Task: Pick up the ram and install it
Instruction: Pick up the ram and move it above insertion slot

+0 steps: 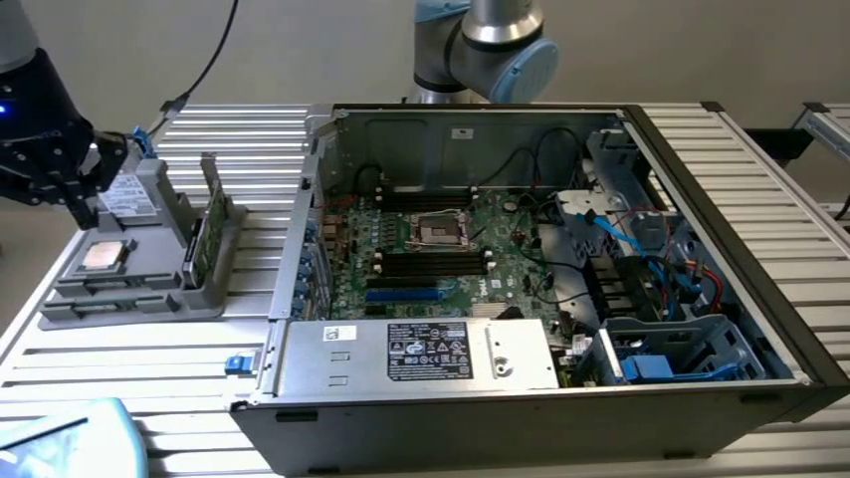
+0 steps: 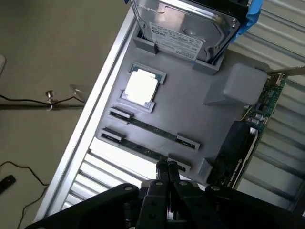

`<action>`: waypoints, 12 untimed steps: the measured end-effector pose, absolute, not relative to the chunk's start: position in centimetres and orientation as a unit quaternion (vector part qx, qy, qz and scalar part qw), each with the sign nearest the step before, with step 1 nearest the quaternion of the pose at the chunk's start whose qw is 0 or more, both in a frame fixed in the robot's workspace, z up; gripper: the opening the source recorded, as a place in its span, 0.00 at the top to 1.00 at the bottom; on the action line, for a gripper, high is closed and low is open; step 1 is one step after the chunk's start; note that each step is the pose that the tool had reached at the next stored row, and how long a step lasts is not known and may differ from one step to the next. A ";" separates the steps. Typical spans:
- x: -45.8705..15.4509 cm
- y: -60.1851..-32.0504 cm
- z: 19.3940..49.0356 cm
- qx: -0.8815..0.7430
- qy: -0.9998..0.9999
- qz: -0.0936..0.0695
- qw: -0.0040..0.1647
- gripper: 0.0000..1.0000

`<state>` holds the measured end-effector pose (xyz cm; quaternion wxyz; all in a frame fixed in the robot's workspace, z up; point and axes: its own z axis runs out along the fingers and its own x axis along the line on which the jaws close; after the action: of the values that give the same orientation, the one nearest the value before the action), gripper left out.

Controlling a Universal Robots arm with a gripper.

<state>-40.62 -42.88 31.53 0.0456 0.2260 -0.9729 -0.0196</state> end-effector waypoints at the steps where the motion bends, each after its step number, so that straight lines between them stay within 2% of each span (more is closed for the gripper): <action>1: -40.6 -42.9 31.5 0.235 -0.971 -0.022 0.045 0.90; 6: -40.6 -42.9 31.2 0.279 -0.959 -0.028 0.044 0.90; 12: -40.6 -42.9 31.0 0.331 -0.942 -0.026 0.045 0.90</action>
<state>-40.61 -42.87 30.99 0.0455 0.3313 -0.9421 -0.0261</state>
